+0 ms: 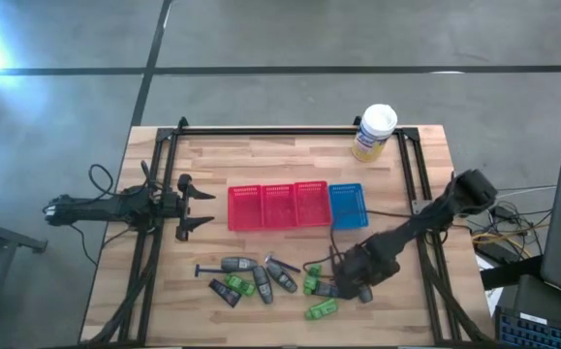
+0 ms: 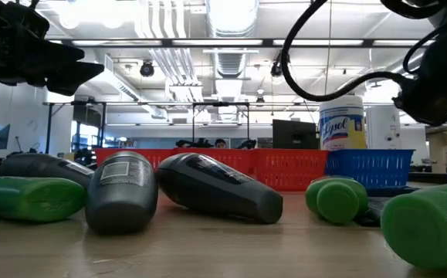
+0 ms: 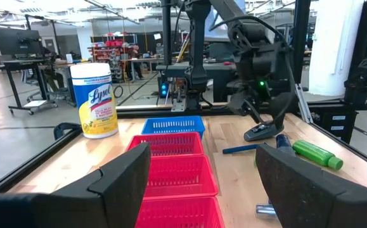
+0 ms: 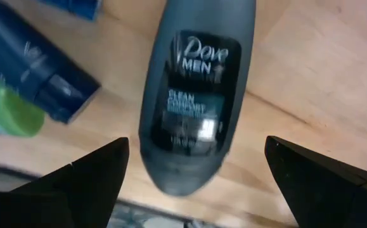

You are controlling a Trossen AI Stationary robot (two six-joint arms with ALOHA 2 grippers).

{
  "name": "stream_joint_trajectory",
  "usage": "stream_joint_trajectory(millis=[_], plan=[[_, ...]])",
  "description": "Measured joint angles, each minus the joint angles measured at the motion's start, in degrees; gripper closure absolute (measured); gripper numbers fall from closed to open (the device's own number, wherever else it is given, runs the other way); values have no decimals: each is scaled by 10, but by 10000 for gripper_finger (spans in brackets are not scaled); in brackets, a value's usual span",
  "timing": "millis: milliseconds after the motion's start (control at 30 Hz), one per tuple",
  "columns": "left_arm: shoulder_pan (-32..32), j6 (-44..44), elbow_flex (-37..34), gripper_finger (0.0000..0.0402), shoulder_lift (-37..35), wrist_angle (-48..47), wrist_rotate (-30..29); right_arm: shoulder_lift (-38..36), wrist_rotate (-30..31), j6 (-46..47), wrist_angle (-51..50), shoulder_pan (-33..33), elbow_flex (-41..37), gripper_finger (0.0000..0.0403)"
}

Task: Pick & Place Travel size toiletries
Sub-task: Put the gray deodorant into the blue bin

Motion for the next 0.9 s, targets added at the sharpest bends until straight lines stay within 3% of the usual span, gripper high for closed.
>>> stream_joint_trajectory(millis=[133, 433, 767, 900], plan=[[0, 0, 0, 110, 0, 0, 0, 15, 39, 15, 2, 6, 4, 39], [0, 0, 0, 110, 0, 0, 0, 53, 42, 14, 2, 21, 9, 45], [0, 0, 0, 110, 0, 0, 0, 48, 56, 8, -4, 36, 10, 153], [0, 0, 0, 110, 0, 0, 0, 25, 99, 1, -13, 37, 15, 200]])
